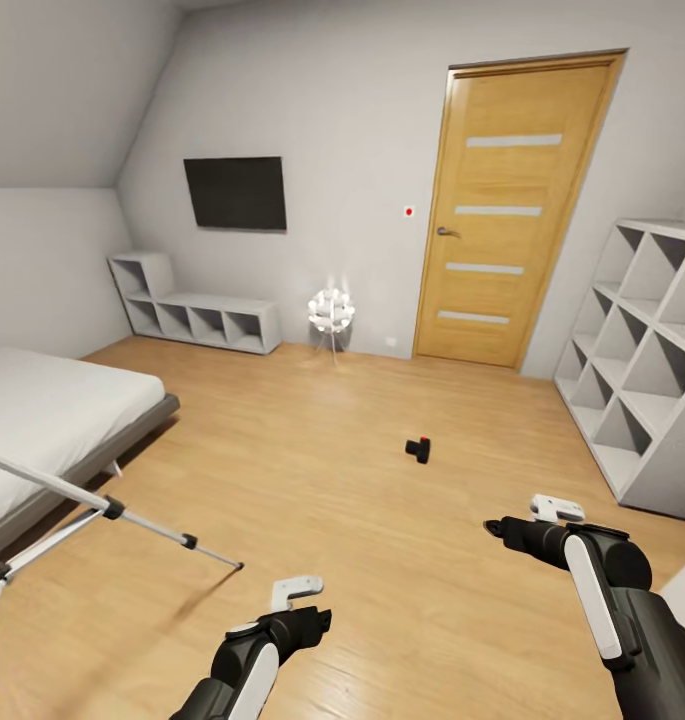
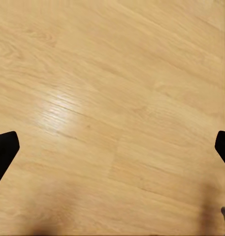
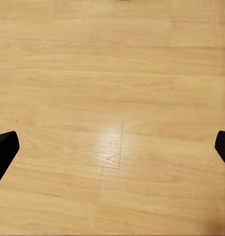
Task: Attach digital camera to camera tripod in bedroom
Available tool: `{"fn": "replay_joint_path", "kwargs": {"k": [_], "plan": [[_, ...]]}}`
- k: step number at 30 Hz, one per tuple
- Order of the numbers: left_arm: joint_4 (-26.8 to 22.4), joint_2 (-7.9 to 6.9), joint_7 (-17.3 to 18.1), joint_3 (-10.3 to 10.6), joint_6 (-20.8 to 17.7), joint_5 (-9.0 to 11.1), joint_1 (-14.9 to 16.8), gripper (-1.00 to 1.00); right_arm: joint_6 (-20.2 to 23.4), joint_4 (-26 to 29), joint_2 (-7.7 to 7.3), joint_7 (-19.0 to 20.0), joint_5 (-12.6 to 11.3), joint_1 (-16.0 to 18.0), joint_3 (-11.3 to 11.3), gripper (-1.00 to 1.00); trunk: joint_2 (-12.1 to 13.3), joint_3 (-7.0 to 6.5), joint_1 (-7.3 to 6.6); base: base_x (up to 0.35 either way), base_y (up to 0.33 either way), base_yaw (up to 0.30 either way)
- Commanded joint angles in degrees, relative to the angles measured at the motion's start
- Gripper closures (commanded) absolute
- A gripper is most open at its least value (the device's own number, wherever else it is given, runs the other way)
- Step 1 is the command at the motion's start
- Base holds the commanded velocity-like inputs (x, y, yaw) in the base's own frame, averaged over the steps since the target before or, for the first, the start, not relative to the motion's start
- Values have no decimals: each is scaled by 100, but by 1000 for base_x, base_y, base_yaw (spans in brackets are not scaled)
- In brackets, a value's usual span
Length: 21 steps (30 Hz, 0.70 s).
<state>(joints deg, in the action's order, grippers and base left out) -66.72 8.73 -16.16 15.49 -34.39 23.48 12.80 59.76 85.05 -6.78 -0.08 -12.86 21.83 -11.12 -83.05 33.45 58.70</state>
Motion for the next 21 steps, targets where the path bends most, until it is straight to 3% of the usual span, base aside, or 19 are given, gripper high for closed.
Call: {"fn": "replay_joint_path", "kwargs": {"k": [1,21], "plan": [[-8,-1,-54,7,-16,61,3,-100,24,3,-1,-1,-18,4,-4,-100,-3,13,3,324,-86,-182],[-6,-4,-54,-34,-15,54,3,-100,24,-42,-1,-1,-6,-7,33,-100,-3,148,3,324,-57,-182]]}}
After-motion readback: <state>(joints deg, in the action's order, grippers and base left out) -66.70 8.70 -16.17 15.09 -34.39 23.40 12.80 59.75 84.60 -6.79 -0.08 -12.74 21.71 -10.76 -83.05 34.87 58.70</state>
